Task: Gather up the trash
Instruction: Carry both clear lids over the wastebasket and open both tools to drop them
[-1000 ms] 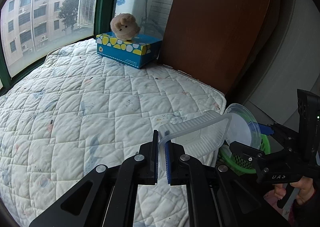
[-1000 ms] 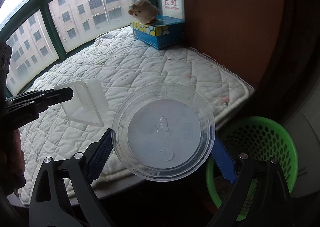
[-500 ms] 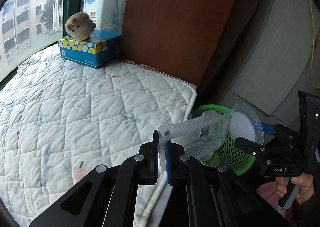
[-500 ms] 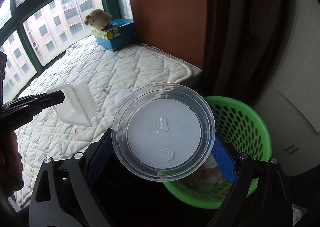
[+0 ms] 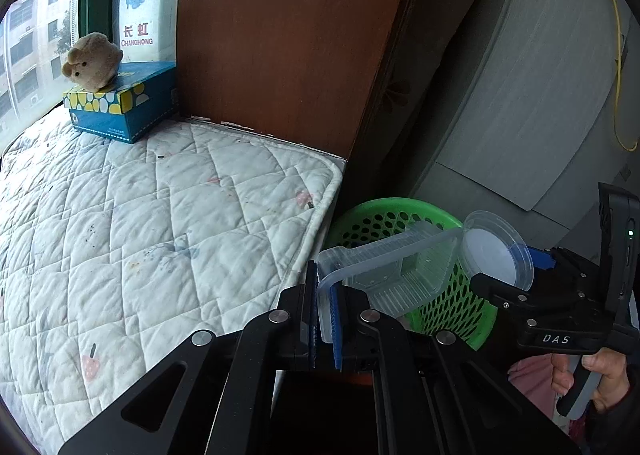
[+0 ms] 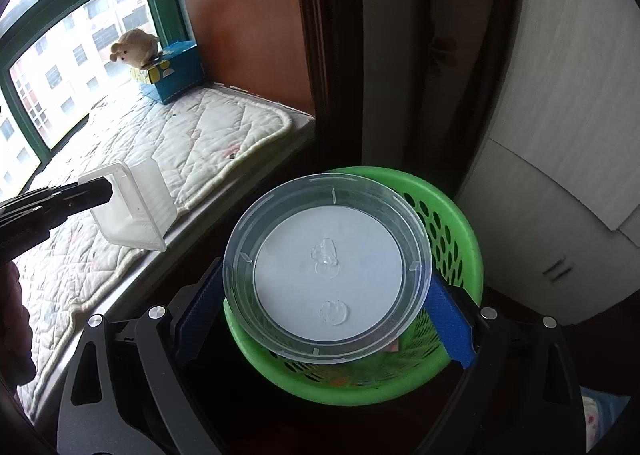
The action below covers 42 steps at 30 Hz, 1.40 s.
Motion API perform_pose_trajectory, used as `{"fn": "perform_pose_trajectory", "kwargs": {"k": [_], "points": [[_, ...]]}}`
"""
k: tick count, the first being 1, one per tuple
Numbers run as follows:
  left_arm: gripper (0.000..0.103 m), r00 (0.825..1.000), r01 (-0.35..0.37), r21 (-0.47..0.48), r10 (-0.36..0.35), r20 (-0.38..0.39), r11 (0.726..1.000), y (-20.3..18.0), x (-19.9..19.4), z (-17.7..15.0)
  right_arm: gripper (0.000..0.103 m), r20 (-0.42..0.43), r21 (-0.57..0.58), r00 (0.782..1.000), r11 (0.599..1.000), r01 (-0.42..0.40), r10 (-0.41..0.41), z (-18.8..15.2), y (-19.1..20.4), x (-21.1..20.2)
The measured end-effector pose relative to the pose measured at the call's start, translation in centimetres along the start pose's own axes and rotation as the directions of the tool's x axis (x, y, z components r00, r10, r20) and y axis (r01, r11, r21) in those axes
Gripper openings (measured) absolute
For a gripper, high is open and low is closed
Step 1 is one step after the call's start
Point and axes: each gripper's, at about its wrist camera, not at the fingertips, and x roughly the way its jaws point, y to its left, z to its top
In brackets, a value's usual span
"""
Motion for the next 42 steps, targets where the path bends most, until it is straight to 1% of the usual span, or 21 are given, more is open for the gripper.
{"fn": "perform_pose_trajectory", "kwargs": {"k": [5, 7, 19, 32, 42], "points": [[0.006, 1.0, 0.003, 0.011, -0.003, -0.023, 1.0, -1.3, 1.5, 0.3, 0.092, -0.006, 0.021, 1.0, 1.0, 0.013, -0.013, -0.1, -1.7, 0.5], [0.006, 1.0, 0.003, 0.017, -0.003, -0.03, 1.0, -1.8, 2.1, 0.4, 0.092, -0.007, 0.032, 1.0, 0.999, 0.006, -0.006, -0.2, -2.3, 0.6], [0.006, 0.997, 0.014, 0.03, -0.012, -0.072, 0.999, -4.0, 4.6, 0.5, 0.094, -0.001, 0.055, 1.0, 0.998, 0.01, -0.009, -0.8, -3.8, 0.5], [0.006, 0.994, 0.036, 0.031, -0.032, -0.107, 0.999, -6.0, 6.4, 0.7, 0.094, 0.044, 0.083, 0.999, 0.997, 0.006, -0.009, -1.0, -4.9, -1.5], [0.007, 0.991, 0.048, 0.024, -0.045, -0.126, 0.999, -6.9, 7.3, 0.7, 0.094, 0.052, 0.085, 0.998, 0.996, 0.014, -0.018, -1.4, -5.6, -2.4]]}}
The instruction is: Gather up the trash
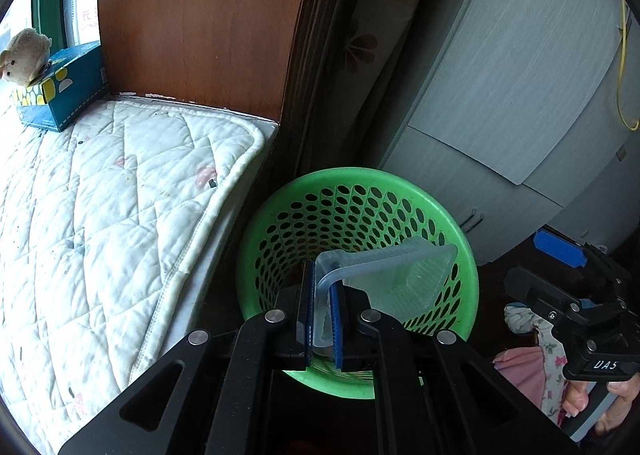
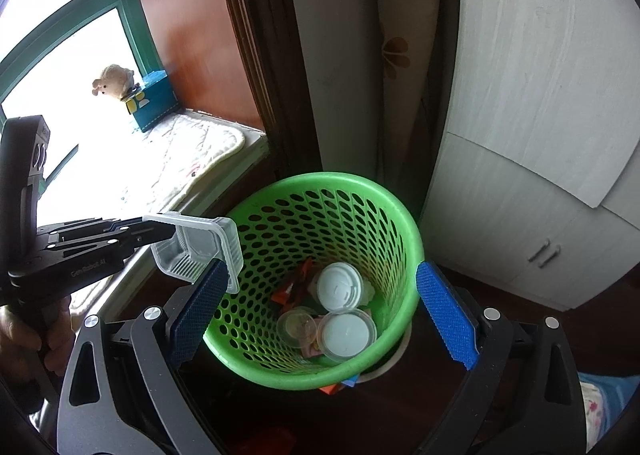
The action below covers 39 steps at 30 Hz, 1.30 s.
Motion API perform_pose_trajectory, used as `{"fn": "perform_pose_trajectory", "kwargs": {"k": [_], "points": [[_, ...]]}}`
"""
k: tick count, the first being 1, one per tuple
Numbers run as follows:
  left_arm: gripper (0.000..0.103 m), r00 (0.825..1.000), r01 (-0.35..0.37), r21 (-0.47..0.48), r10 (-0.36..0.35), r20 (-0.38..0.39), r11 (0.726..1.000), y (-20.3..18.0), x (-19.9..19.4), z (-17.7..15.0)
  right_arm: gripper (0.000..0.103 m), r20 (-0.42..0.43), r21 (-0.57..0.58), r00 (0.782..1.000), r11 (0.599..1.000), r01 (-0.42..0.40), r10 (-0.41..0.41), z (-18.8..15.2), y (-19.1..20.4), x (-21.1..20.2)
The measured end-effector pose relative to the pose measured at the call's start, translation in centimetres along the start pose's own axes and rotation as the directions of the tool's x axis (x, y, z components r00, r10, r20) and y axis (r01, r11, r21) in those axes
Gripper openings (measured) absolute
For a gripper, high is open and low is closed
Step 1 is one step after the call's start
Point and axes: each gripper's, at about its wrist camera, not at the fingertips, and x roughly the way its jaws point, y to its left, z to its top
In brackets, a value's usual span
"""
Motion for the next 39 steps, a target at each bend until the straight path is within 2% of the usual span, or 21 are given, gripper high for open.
{"fn": "perform_pose_trajectory", "kwargs": {"k": [3, 7, 12, 14, 18, 19, 22, 27, 35, 39], "points": [[0.008, 1.0, 0.006, -0.005, -0.006, -0.006, 1.0, -0.1, 0.3, 0.0, 0.094, 0.0, 0.008, 1.0, 1.0, 0.002, -0.002, -0.2, -0.3, -0.1], [0.027, 1.0, 0.013, -0.03, -0.013, -0.008, 0.999, 0.0, 0.5, 0.0, 0.094, -0.002, 0.01, 1.0, 1.0, 0.005, -0.005, -0.4, -0.4, -0.2], [0.035, 1.0, 0.021, -0.043, -0.021, 0.002, 0.999, 0.1, 0.3, 0.0, 0.094, 0.001, 0.013, 1.0, 1.0, 0.002, -0.002, -0.5, -0.4, -0.4], [0.042, 1.0, 0.028, -0.043, -0.028, 0.006, 0.999, 0.2, 0.2, -0.1, 0.094, 0.004, 0.013, 1.0, 1.0, 0.0, 0.0, -0.5, -0.3, -0.5], [0.048, 1.0, 0.021, -0.053, -0.021, 0.014, 0.998, 0.5, -0.5, -0.3, 0.094, 0.002, 0.01, 1.0, 1.0, -0.009, 0.009, -0.5, 0.1, -0.5], [0.052, 1.0, 0.014, -0.056, -0.013, 0.019, 0.998, 0.6, -0.7, -0.4, 0.094, 0.003, 0.008, 1.0, 1.0, -0.011, 0.011, -0.5, 0.2, -0.6], [0.053, 1.0, 0.002, -0.062, -0.001, 0.028, 0.998, 1.1, -1.4, -0.5, 0.094, 0.005, 0.003, 1.0, 1.0, -0.02, 0.02, -0.6, 0.9, -0.7], [0.06, 0.997, -0.039, -0.075, 0.043, 0.059, 0.996, 2.1, -3.2, -0.7, 0.094, 0.013, -0.012, 0.999, 0.999, -0.034, 0.034, -0.6, 2.2, -1.0], [0.077, 0.986, -0.109, -0.094, 0.12, 0.118, 0.99, 4.1, -6.9, -1.4, 0.094, 0.027, -0.029, 0.997, 0.997, -0.065, 0.066, -0.3, 4.5, -1.4], [0.08, 0.979, -0.136, -0.111, 0.151, 0.138, 0.984, 5.0, -8.5, -2.0, 0.094, 0.035, -0.052, 0.996, 0.996, -0.075, 0.077, -0.2, 6.0, -1.6]]}}
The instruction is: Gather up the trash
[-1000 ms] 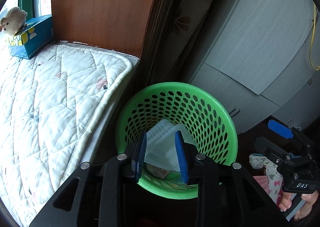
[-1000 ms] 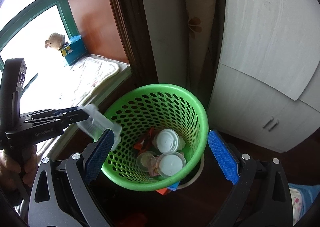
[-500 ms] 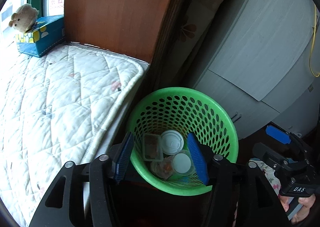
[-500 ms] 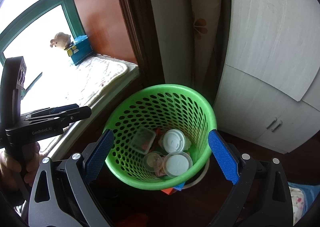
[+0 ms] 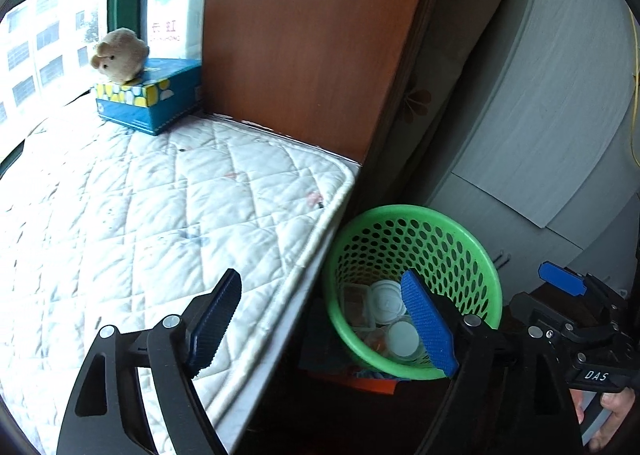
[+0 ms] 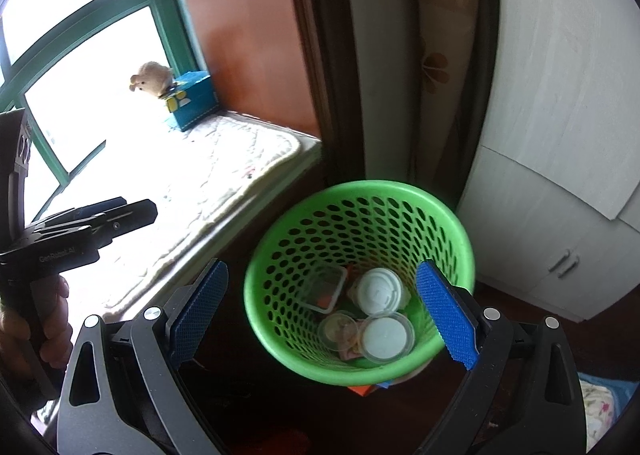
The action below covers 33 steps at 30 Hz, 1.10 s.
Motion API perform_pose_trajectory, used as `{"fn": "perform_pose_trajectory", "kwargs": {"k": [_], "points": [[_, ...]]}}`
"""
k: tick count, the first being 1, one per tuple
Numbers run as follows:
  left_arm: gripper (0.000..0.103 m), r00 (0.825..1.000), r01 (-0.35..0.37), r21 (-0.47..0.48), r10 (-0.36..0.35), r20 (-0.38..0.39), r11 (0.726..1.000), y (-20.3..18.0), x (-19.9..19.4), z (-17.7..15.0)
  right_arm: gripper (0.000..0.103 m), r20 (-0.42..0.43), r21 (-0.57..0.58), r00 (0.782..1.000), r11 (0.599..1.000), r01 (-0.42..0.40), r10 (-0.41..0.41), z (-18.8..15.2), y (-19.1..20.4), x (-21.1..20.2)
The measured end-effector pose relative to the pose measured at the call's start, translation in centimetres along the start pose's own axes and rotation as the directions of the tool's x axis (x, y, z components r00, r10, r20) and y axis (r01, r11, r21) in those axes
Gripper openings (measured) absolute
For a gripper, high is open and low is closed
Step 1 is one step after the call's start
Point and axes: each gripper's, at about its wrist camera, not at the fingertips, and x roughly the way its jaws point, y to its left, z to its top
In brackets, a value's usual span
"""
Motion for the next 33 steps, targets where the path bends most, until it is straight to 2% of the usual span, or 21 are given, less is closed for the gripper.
{"fn": "perform_pose_trajectory", "kwargs": {"k": [8, 14, 20, 26, 33], "points": [[0.09, 0.997, -0.072, -0.014, 0.073, 0.039, 0.997, 2.1, -2.7, -0.7, 0.094, 0.016, -0.044, 1.0, 0.999, -0.013, 0.014, 0.2, 2.8, -0.3], [0.094, 0.989, -0.132, -0.034, 0.134, 0.069, 0.991, 3.6, -4.7, -1.2, 0.094, 0.027, -0.059, 0.999, 0.998, -0.027, 0.029, 0.3, 4.3, -0.5], [0.095, 0.977, -0.188, -0.068, 0.194, 0.088, 0.98, 5.8, -6.6, -2.3, 0.094, 0.035, -0.074, 0.999, 0.997, -0.031, 0.034, 0.4, 5.8, -0.8], [0.096, 0.955, -0.261, -0.084, 0.269, 0.123, 0.962, 7.5, -8.8, -3.8, 0.096, 0.056, -0.088, 0.997, 0.995, -0.043, 0.048, 0.4, 7.7, -1.3], [0.096, 0.946, -0.277, -0.137, 0.295, 0.137, 0.951, 9.5, -11.1, -5.0, 0.096, 0.06, -0.106, 0.996, 0.993, -0.06, 0.067, 0.0, 9.9, -1.6]]}}
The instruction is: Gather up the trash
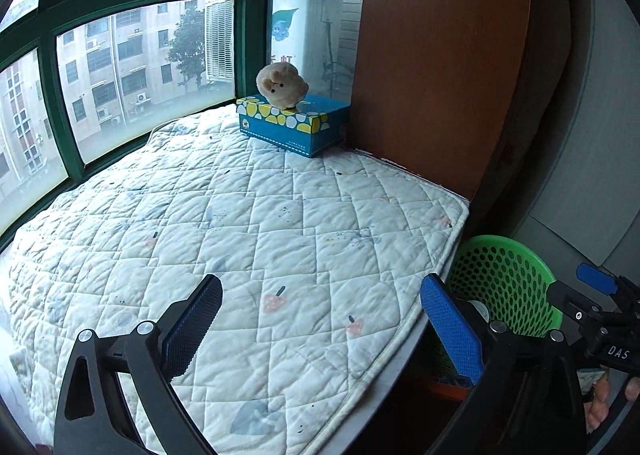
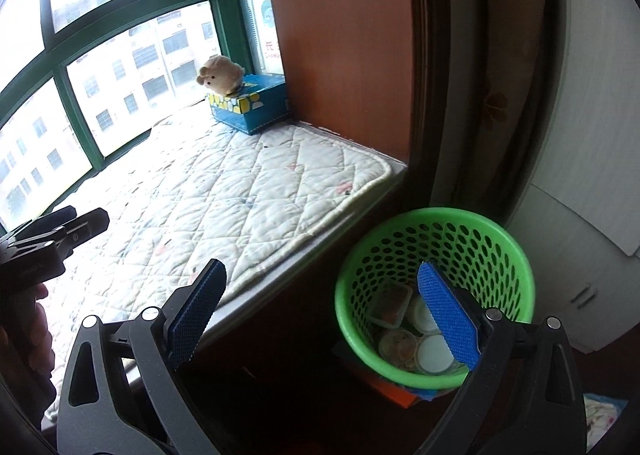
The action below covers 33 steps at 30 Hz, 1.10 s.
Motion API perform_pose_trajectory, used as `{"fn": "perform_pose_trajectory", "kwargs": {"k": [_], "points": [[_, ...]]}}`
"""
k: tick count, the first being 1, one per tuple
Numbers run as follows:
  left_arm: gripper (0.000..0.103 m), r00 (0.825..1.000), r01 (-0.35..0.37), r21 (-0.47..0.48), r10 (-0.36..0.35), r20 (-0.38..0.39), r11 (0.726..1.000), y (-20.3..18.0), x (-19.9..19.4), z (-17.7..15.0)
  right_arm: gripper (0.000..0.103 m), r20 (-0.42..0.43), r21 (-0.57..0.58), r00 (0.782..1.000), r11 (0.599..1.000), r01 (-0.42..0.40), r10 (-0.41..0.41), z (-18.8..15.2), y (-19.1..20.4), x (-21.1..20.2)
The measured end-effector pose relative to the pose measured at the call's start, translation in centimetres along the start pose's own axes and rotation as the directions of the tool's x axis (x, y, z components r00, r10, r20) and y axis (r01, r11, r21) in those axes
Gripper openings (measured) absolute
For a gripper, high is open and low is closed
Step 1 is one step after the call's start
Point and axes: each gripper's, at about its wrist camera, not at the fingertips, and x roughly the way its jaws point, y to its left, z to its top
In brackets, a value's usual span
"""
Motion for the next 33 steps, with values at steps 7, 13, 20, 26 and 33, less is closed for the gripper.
{"fn": "perform_pose_trajectory", "kwargs": {"k": [7, 13, 20, 26, 33], "points": [[0.096, 0.999, -0.034, -0.026, 0.034, -0.007, 0.999, 1.8, -0.8, -1.0, 0.096, 0.018, -0.016, 1.0, 1.0, -0.006, 0.007, -0.2, 2.1, -0.7], [0.096, 0.998, -0.061, -0.041, 0.061, -0.006, 0.997, 3.0, -1.5, -1.9, 0.096, 0.016, -0.024, 0.999, 0.999, -0.028, 0.029, -0.3, 3.3, -0.7], [0.096, 0.995, -0.097, -0.051, 0.098, 0.006, 0.994, 4.1, -2.2, -2.5, 0.096, 0.018, -0.025, 0.999, 0.999, -0.044, 0.044, -0.4, 4.3, -0.7], [0.096, 0.994, -0.105, -0.06, 0.106, 0.003, 0.993, 4.4, -2.4, -2.6, 0.096, 0.025, -0.024, 0.998, 0.998, -0.057, 0.058, -0.1, 4.9, -0.8], [0.096, 0.993, -0.119, -0.074, 0.119, 0.005, 0.99, 5.0, -2.6, -2.8, 0.096, 0.033, -0.022, 0.997, 0.998, -0.064, 0.065, 0.0, 5.0, -0.7]]}}
